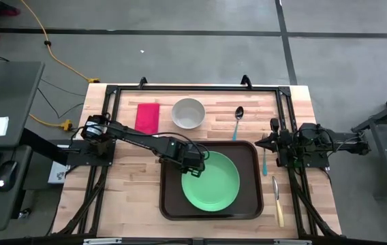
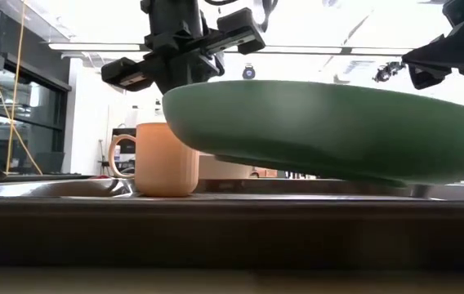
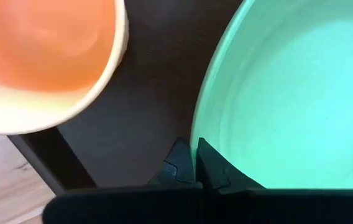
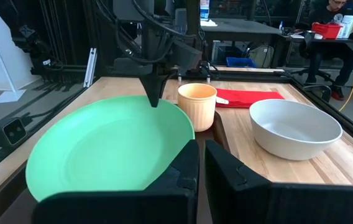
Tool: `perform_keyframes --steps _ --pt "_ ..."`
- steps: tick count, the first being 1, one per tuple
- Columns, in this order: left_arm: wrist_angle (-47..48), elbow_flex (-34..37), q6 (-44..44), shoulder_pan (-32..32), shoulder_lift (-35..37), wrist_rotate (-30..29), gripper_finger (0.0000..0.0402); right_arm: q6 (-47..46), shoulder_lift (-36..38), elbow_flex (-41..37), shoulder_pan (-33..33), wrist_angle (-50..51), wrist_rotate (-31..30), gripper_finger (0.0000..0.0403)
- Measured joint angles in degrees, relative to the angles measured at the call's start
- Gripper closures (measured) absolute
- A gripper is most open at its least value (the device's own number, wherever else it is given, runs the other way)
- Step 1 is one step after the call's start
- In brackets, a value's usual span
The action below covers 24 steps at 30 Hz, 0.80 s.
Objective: Set up tray
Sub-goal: Put the green plate to the bottom right of the yellow cup on the brown serving tray
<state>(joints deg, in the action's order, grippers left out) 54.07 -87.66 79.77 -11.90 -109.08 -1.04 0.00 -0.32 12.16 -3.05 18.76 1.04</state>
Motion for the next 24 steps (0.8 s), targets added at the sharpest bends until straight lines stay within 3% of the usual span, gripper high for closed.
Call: perform_keyframes --steps 18,24 --pt "0.5 0.0 0.0 0.3 0.0 -1.4 0.0389 0.0 0.0 0.0 0.0 0.0 0.0 0.0402" --pt "0.6 -0.1 0.0 0.3 -0.8 0.8 0.0389 0.0 0.0 0.0 0.0 0.0 0.0 0.0402"
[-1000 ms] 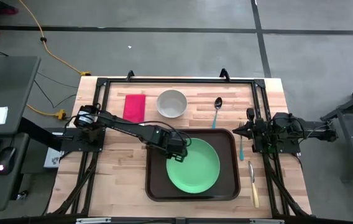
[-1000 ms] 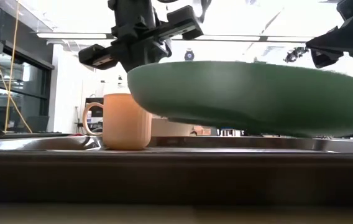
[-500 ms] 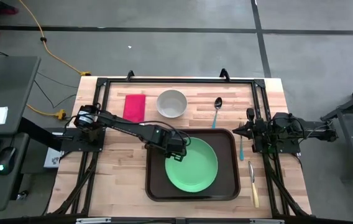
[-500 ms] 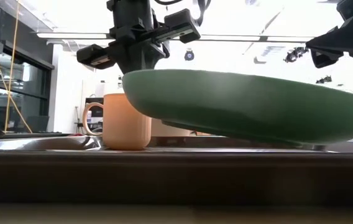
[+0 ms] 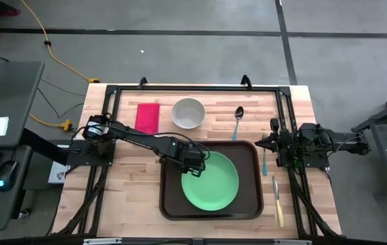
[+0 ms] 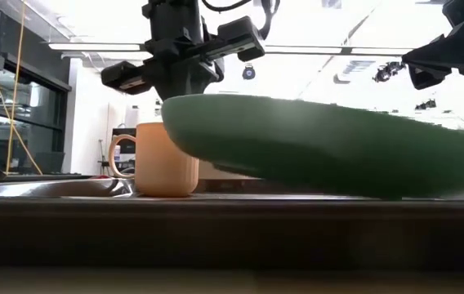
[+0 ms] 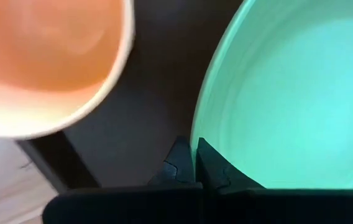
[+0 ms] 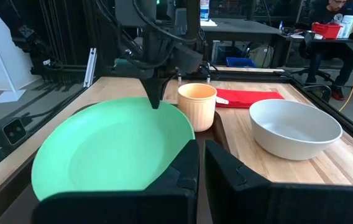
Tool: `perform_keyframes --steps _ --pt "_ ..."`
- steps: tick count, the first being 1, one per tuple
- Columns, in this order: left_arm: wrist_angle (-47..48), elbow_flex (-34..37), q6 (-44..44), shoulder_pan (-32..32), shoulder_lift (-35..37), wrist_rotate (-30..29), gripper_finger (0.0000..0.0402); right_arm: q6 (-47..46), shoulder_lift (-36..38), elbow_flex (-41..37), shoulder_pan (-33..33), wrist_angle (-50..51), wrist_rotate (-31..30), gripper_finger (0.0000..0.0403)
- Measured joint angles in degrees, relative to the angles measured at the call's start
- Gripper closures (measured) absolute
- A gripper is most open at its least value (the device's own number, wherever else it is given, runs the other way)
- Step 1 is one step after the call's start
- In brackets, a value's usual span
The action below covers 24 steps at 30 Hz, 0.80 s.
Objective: Set up tray
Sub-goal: Put the green plate to the bottom right of the yellow cup on the brown serving tray
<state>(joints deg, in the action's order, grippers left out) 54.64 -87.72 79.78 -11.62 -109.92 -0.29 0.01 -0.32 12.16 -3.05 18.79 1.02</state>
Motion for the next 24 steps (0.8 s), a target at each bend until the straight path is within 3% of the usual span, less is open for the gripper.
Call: perform_keyframes --steps 24 --pt "2.4 0.0 -1.5 0.0 -0.9 3.3 0.0389 0.0 0.0 0.0 0.0 0.0 -0.6 0.0402"
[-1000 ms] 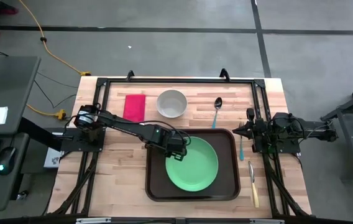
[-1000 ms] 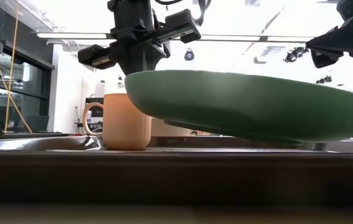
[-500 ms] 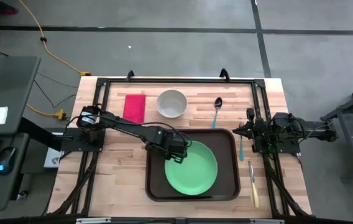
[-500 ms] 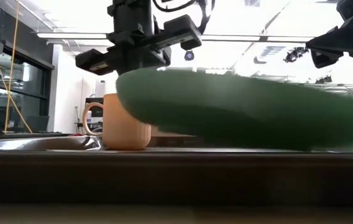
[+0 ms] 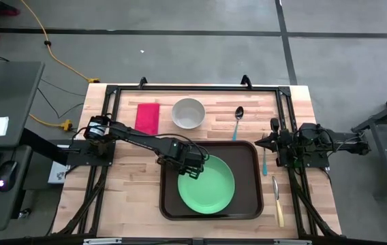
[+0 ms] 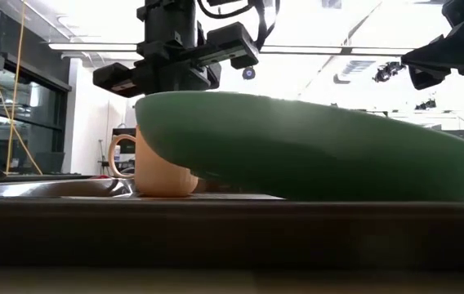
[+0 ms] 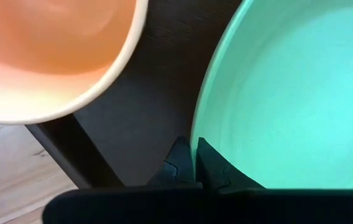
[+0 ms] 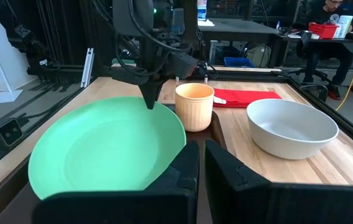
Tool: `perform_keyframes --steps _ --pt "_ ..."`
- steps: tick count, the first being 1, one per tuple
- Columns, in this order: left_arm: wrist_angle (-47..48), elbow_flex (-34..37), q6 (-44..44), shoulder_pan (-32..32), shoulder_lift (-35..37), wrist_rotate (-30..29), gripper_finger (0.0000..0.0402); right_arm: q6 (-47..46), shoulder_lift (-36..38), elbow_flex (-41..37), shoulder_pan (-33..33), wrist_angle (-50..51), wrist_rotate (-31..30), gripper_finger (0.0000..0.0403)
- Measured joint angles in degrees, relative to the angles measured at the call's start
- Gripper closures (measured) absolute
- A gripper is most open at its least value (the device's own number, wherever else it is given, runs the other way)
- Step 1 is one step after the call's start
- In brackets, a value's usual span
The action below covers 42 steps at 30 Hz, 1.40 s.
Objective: Set up tray
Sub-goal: Put the green plate to the bottom right of the yellow cup on the brown serving tray
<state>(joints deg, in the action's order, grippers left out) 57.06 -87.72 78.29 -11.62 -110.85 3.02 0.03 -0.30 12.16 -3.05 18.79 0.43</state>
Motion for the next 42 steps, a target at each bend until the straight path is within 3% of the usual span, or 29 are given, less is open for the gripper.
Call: perform_keyframes --steps 42 --pt "1.6 0.0 -0.1 0.0 0.0 -0.3 0.0358 0.0 0.0 0.0 0.0 0.0 0.0 0.0402"
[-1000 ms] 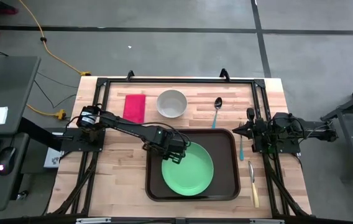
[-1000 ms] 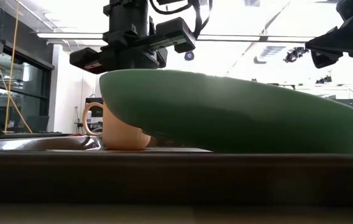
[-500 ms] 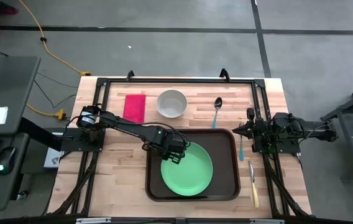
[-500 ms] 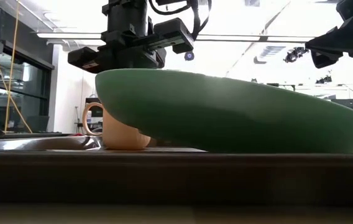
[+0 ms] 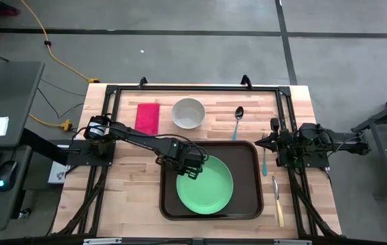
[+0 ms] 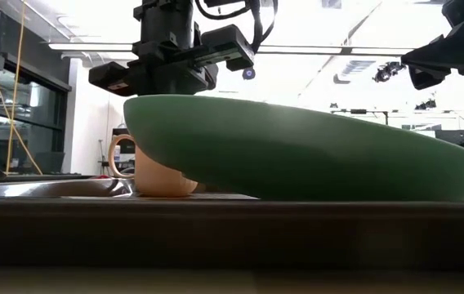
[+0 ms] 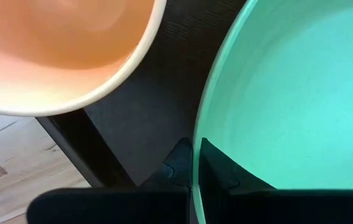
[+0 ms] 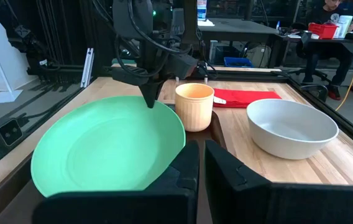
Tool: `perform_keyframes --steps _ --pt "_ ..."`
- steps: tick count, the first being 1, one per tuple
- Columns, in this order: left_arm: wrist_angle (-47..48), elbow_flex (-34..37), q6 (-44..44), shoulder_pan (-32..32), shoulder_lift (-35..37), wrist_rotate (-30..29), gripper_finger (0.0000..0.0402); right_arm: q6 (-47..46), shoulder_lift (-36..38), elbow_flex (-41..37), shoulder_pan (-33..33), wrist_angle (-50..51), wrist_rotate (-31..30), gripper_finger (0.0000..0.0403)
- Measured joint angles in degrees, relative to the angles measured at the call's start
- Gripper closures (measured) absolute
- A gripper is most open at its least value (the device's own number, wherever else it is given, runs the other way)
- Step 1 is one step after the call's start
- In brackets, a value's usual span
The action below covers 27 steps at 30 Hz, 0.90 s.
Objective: Set up tray
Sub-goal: Put the green plate to the bottom right of the yellow cup on the brown serving tray
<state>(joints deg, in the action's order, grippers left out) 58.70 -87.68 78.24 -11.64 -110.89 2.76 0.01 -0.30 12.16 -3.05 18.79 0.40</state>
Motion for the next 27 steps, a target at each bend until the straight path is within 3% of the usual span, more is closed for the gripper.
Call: perform_keyframes --steps 27 --pt "0.1 0.0 -1.5 0.0 0.0 0.5 0.0357 0.0 0.0 0.0 0.0 0.0 0.0 0.0402"
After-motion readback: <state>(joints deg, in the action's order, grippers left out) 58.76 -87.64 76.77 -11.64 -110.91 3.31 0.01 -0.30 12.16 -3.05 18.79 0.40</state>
